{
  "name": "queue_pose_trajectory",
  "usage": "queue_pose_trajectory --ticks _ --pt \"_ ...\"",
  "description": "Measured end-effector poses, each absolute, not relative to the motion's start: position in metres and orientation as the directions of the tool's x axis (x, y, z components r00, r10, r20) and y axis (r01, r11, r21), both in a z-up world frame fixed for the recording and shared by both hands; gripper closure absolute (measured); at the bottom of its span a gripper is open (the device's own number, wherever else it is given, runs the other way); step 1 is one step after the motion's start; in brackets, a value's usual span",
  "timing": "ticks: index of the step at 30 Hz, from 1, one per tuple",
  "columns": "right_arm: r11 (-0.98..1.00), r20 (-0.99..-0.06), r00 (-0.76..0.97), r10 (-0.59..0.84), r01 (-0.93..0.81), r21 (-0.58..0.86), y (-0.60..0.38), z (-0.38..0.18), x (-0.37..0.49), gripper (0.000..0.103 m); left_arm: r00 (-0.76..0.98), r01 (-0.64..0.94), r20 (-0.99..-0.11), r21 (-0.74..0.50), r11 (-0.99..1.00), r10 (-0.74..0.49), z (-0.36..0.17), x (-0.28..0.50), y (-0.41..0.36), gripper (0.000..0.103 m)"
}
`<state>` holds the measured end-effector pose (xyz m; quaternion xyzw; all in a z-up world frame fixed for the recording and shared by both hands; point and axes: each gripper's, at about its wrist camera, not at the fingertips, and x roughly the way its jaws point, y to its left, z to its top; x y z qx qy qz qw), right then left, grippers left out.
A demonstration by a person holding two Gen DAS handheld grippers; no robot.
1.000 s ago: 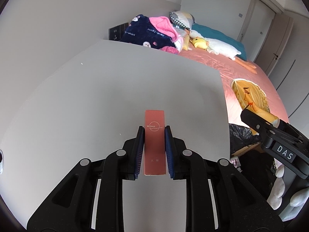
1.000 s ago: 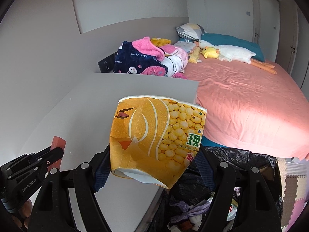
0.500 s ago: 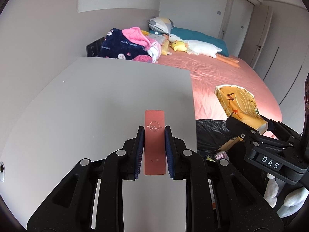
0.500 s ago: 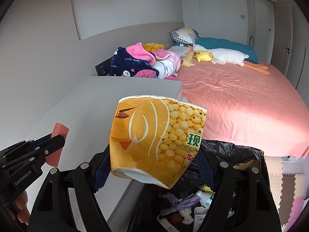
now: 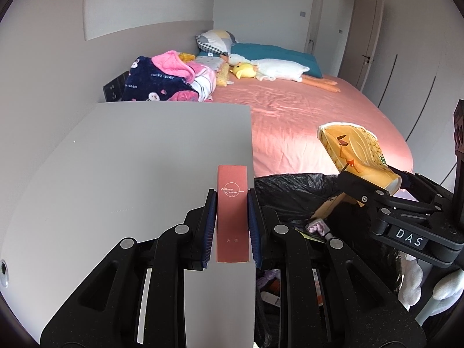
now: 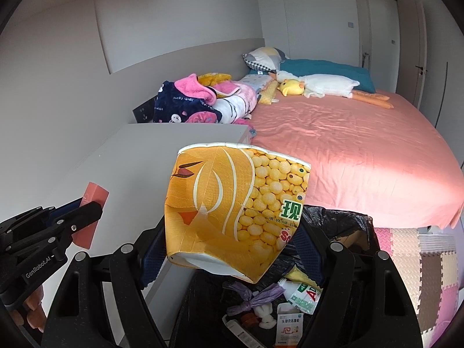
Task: Collect trash
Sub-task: 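Carry the pink eraser and yellow snack bag over the black trash bag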
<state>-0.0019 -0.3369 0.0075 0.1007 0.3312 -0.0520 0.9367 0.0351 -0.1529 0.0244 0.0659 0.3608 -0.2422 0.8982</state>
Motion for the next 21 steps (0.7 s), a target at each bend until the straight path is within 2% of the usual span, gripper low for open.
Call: queue_pose_trajectory --ticks 21 --pt "0.954 -0.619 0.778 -0.103 0.254 0.161 -0.383 0.01 -0.034 0.025 0.569 0.598 -0.686 -0.034 0.801 -0.454 0.022 0.011 -0.204 0.082"
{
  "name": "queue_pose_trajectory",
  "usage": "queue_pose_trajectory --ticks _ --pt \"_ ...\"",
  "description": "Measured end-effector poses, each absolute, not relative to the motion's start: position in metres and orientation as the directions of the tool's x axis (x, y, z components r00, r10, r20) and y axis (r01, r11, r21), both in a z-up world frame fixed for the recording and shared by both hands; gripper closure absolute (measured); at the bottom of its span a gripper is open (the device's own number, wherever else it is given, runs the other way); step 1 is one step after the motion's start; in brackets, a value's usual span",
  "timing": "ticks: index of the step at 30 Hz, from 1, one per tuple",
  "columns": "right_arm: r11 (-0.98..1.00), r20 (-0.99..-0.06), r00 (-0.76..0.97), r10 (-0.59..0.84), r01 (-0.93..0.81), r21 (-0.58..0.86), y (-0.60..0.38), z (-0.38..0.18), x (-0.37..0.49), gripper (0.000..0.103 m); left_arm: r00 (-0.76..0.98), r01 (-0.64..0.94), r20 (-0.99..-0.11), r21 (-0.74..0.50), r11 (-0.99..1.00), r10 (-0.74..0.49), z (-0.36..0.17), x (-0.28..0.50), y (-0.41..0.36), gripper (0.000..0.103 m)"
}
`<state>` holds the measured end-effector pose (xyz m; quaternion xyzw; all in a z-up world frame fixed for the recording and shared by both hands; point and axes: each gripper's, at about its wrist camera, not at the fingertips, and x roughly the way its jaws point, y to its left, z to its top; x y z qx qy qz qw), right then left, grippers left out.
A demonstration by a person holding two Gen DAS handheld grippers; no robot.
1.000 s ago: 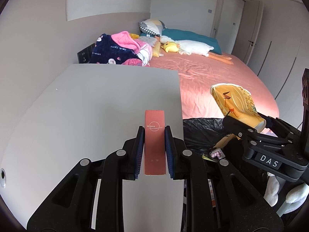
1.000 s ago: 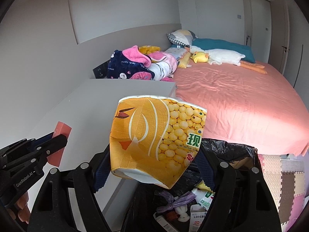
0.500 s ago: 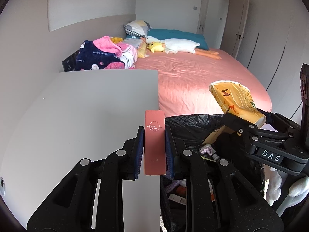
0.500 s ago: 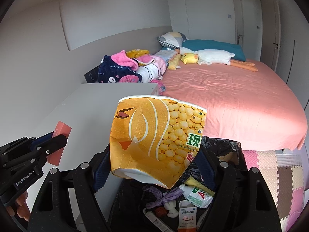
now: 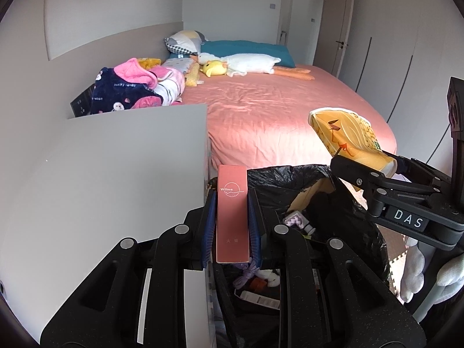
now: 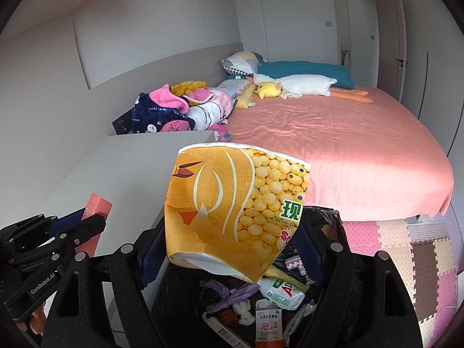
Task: Collect trash
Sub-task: 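Carry the pink eraser and yellow snack bag over the black trash bag, then open both grippers to drop the eraser and snack bag into the bag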
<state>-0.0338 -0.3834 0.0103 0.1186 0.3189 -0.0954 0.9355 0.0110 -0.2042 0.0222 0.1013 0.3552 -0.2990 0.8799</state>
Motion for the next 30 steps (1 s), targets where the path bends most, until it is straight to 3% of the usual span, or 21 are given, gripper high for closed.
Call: queue_pose_trajectory --ticks 30 --pt "0.894 -0.634 0.736 -0.237 0.42 0.153 -0.449 -0.001 -0.062 0.025 0.451 0.721 -0.711 -0.066 0.689 -0.54 0.01 0.011 -0.271 0.082"
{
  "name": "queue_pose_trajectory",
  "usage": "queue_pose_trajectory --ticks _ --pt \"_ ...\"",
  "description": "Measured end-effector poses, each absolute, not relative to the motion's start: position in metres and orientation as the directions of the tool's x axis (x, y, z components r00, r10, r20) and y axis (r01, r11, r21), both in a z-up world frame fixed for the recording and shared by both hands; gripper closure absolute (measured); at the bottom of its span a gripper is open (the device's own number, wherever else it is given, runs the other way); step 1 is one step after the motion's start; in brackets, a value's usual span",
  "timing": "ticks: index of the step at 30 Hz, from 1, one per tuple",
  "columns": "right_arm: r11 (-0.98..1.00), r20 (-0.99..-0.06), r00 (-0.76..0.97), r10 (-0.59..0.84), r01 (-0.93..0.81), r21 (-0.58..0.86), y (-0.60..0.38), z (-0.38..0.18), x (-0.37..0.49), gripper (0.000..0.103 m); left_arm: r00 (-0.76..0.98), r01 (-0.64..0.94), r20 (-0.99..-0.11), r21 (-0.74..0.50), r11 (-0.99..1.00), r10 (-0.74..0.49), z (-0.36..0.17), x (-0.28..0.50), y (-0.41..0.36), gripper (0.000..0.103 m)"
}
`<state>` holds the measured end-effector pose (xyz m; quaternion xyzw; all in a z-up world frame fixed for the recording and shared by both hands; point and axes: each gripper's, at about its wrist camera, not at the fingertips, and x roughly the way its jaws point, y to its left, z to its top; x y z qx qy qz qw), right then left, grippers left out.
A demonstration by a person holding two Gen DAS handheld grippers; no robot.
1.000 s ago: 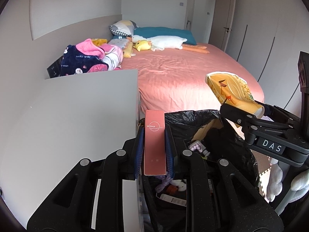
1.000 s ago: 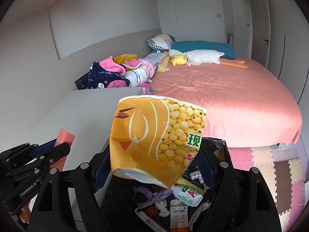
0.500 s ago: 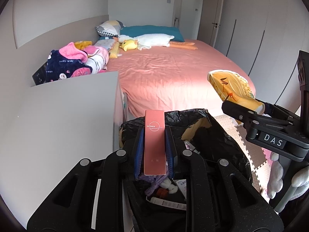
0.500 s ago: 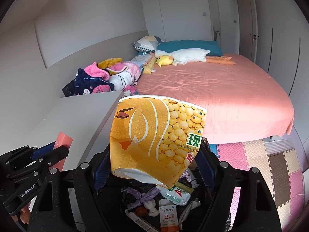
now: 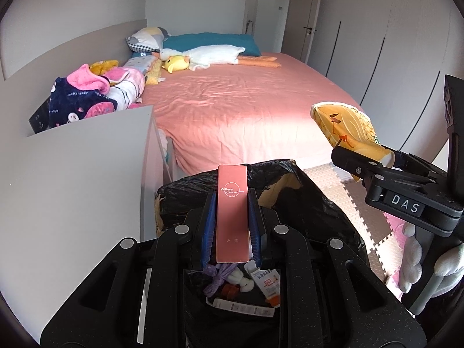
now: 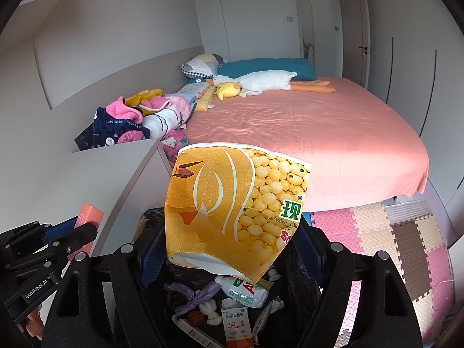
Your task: Collect trash
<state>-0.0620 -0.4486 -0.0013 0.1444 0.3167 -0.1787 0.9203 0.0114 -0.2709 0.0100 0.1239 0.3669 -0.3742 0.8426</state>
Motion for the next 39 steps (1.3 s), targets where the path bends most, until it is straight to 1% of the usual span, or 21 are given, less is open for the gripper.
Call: queue_pose_trajectory --ticks 10,14,15,16,17,18,20,23,29,39 --pt "0.886 -0.644 0.722 -0.253 0.441 0.146 -0.454 -0.005 -0.06 0.025 0.414 0.745 -0.73 -0.072 0.663 -0.544 0.001 0.005 -0.282 0.082" --pt "0.885 -0.631 0.73 -0.263 0.444 0.144 -0.455 0.0 -0.063 0.024 0.391 0.756 -0.724 -0.1 0.647 -0.569 0.004 0.006 -0.279 0.081" --pt "0.888 -0.625 0.738 -0.255 0.435 0.151 -0.456 0.002 -0.065 0.024 0.375 0.764 -0.727 -0.11 0.636 -0.575 0.005 0.007 -0.279 0.075" --pt "0.891 -0.621 0.744 -0.246 0.425 0.156 -0.456 0.004 -0.066 0.021 0.375 0.76 -0.726 -0.115 0.64 -0.576 0.006 0.007 -0.277 0.042" --pt "0.893 -0.618 0.747 -0.243 0.421 0.158 -0.455 0.006 -0.067 0.014 0.398 0.745 -0.72 -0.108 0.658 -0.568 0.008 0.007 -0.276 0.004" --pt "0.894 -0.612 0.75 -0.249 0.422 0.153 -0.455 0.008 -0.069 0.011 0.429 0.732 -0.705 -0.094 0.674 -0.564 0.011 0.007 -0.274 0.006" --pt "0.893 -0.59 0.761 -0.271 0.428 0.141 -0.454 0.012 -0.073 0.007 0.441 0.735 -0.697 -0.083 0.674 -0.566 0.014 0.006 -0.274 0.007" --pt "0.89 -0.581 0.765 -0.278 0.432 0.143 -0.454 0.014 -0.076 0.007 0.459 0.724 -0.683 -0.083 0.685 -0.568 0.017 0.006 -0.271 0.007" --pt "0.887 -0.589 0.761 -0.271 0.435 0.154 -0.457 0.013 -0.075 0.007 0.477 0.71 -0.687 -0.067 0.701 -0.549 0.017 0.009 -0.27 0.007" --pt "0.889 -0.598 0.755 -0.268 0.433 0.149 -0.453 0.011 -0.071 0.007 0.464 0.705 -0.684 -0.1 0.702 -0.564 0.016 0.012 -0.267 0.007"
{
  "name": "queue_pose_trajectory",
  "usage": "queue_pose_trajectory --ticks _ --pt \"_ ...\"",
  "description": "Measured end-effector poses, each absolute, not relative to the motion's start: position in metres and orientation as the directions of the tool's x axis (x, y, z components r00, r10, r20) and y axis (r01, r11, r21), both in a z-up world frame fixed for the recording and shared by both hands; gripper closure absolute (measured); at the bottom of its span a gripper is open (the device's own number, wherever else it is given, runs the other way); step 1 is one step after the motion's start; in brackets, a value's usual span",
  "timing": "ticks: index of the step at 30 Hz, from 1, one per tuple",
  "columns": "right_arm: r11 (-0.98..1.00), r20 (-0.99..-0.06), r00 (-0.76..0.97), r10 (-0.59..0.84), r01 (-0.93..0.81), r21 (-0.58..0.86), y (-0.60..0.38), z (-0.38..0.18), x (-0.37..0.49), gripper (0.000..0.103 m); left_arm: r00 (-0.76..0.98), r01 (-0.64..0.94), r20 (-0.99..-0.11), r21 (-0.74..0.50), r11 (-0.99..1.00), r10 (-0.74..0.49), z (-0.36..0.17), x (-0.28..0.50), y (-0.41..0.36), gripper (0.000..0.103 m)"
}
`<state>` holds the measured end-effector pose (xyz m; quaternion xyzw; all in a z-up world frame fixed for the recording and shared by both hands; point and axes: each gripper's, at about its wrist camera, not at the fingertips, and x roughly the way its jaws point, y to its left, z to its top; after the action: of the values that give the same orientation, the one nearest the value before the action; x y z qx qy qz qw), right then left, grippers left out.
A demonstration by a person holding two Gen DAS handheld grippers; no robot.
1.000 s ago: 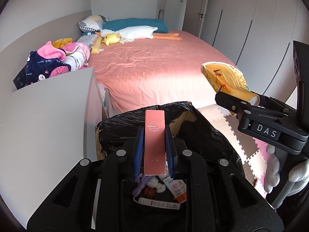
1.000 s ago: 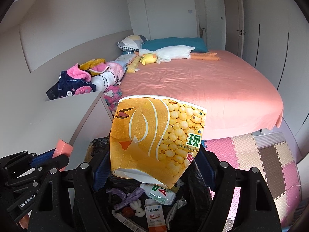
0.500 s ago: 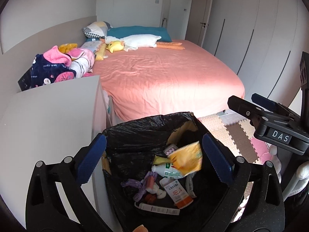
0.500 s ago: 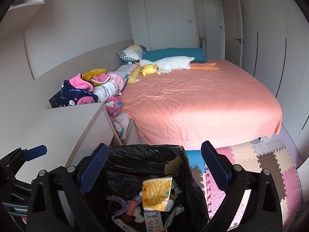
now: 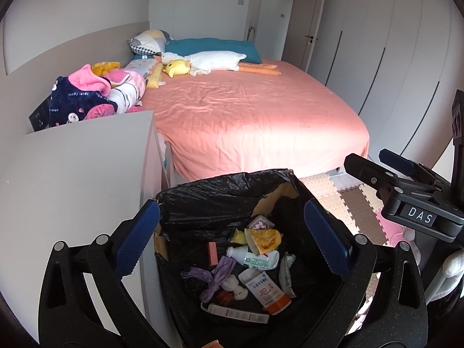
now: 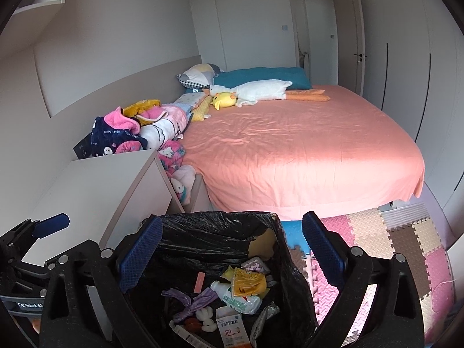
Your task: Collect trash
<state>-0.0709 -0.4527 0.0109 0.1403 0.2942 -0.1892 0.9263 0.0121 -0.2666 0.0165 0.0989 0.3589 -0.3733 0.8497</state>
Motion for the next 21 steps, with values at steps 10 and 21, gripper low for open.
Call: queue_pose_trajectory --ticks 10,21 --pt "0.889 -0.598 0.755 -0.269 0.433 0.148 -0.4519 0.011 -0.0704 0.007 0.469 0.713 -0.681 -0.084 0.696 -0.563 0.0179 0.01 -0.266 0.006" --pt "0.89 -0.599 0.755 -0.268 0.432 0.147 -0.4519 0.0108 -0.0705 0.007 0.48 0.723 -0.677 -0.055 0.689 -0.557 0.0192 0.0047 -0.2685 0.007"
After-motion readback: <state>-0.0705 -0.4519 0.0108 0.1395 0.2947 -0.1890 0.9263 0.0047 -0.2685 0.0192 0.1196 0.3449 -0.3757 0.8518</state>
